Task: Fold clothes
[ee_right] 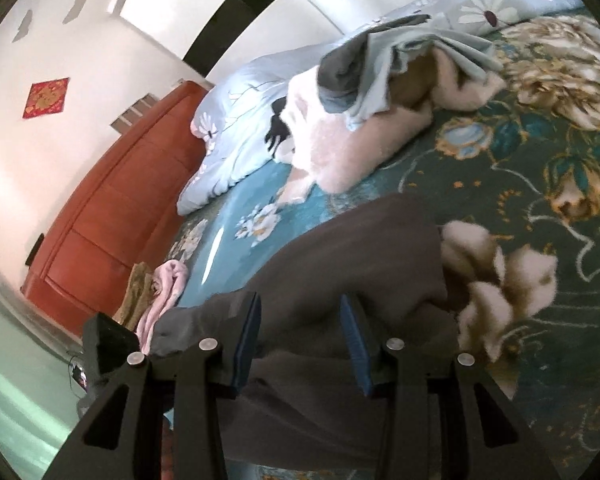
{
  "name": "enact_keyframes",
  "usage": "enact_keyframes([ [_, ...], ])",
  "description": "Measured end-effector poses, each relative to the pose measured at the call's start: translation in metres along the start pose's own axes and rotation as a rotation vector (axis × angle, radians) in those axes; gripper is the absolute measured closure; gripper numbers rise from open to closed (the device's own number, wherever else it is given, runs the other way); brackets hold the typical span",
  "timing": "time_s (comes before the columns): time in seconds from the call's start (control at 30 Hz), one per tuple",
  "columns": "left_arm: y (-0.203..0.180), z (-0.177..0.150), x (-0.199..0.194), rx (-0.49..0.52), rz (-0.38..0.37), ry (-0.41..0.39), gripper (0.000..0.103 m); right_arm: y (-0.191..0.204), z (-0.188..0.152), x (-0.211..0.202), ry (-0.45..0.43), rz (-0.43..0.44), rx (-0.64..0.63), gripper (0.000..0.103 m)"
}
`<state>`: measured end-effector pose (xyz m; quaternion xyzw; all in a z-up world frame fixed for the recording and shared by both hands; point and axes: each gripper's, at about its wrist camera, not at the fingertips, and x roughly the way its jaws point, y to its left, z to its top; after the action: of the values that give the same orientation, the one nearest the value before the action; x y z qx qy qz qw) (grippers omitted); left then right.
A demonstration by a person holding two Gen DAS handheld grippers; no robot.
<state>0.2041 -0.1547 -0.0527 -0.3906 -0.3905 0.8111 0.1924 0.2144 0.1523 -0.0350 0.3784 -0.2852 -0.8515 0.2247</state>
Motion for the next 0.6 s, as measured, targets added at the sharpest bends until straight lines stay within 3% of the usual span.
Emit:
enact_keyframes([
  [0.03,0.001,0.004,-0.009,0.002,-0.002,-0.024,0.086,0.005,0.002,-0.003,-0.01,0.01,-0.016,0.06],
  [0.17,0.032,0.003,-0.011,-0.073,0.016,0.011,0.086,0.017,0.006,-0.005,-0.031,0.034,-0.059,0.059],
  [0.23,0.05,-0.008,-0.002,-0.115,0.043,0.046,0.086,0.018,0.004,0.006,-0.004,0.026,-0.069,0.052],
  [0.33,0.066,-0.017,0.004,-0.145,0.029,0.056,0.084,0.004,-0.007,0.029,0.068,-0.016,-0.044,0.052],
  [0.43,0.066,-0.016,0.005,-0.142,0.026,0.06,0.083,-0.018,-0.015,0.045,0.125,-0.055,0.013,0.056],
  [0.6,0.056,-0.017,0.0,-0.076,0.035,0.066,0.077,-0.02,-0.017,0.046,0.123,-0.058,0.013,0.056],
])
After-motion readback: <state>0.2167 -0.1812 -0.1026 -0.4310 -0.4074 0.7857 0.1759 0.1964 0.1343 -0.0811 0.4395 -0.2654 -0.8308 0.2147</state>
